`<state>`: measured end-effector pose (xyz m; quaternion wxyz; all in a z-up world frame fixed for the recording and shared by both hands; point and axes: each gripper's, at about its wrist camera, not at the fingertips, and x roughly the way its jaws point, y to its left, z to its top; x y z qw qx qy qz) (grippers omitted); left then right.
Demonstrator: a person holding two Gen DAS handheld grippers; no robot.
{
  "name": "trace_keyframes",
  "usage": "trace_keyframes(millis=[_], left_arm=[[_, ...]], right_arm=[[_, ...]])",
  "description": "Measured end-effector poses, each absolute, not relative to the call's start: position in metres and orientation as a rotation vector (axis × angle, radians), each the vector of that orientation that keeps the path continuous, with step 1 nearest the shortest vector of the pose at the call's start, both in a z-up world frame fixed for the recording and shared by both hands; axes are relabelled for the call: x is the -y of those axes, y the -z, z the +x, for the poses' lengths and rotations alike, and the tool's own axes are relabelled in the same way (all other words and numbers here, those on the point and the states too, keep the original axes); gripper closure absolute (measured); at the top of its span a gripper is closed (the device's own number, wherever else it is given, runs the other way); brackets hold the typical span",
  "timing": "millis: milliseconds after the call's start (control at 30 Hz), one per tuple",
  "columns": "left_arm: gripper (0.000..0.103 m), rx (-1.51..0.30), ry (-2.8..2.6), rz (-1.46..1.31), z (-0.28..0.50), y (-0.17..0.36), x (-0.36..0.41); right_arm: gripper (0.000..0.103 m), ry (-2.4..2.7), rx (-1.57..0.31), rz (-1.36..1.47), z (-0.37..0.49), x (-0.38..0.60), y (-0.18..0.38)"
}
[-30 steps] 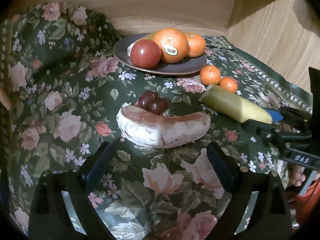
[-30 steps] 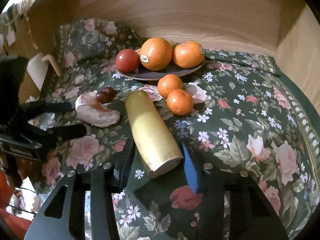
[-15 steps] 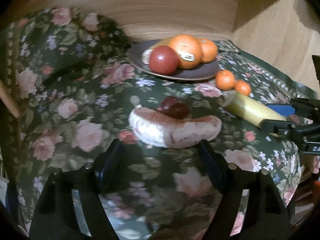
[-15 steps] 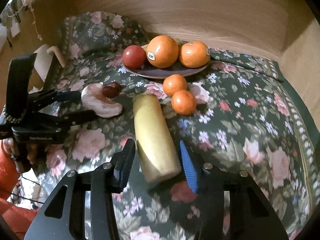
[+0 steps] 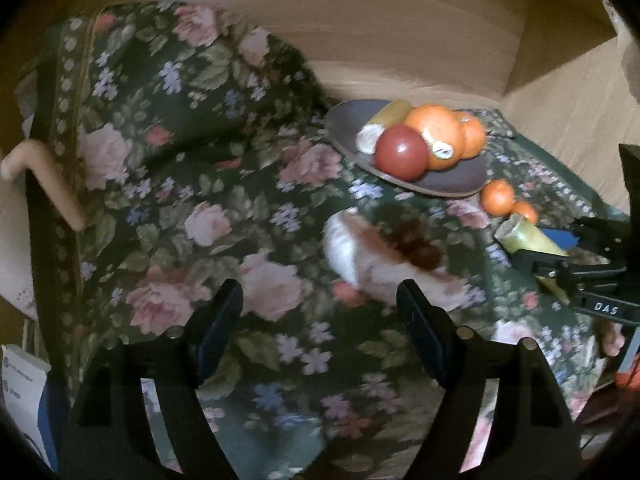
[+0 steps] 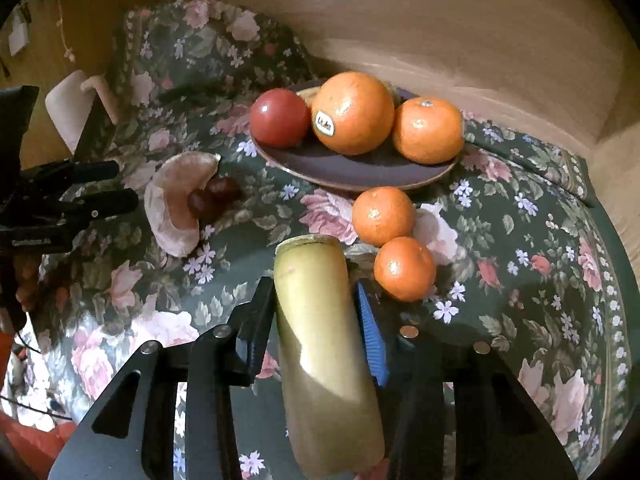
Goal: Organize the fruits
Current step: 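Grasp the yellow cylinder with the right tool while the left tool moves to the bread roll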
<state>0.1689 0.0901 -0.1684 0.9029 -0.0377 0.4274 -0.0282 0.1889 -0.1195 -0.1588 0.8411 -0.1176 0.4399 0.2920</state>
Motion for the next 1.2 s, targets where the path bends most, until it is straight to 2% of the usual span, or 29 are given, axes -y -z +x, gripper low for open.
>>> trace_keyframes(millis=[100,267,333,433,833,1067,1200], left_arm=[[0.011,-0.901,0.091,-0.107,0.177,0.169,-0.079],[0.009,-0.969,0.121,-0.095,0.195,0.186,-0.048],[0.003,-0.969,0.082,-0.046,0.201,0.191,-0.035],[0.003,-0.963,0.048,0.014,0.204,0.195,-0.024],[0.003,-0.965,-0.016,0.046,0.179,0.185,-0.069],[0.005,-0.948,0.038,-0.049,0.184,0.17,-0.085],[0.022,-0.966,0.054,-0.03,0.205,0.175,-0.077]], right_arm=[[0.067,-0.611,-0.894,-0.202,0.187,0.128,0.15],[0.069,-0.602,-0.82,-0.128,0.177,0.147,0.128],[0.069,-0.597,-0.802,-0.115,0.175,0.149,0.123],[0.069,-0.6,-0.789,-0.089,0.173,0.153,0.118],[0.07,-0.615,-0.733,-0.027,0.167,0.17,0.107],[0.07,-0.629,-0.71,-0.031,0.169,0.164,0.103],[0.07,-0.622,-0.701,-0.035,0.171,0.164,0.099]])
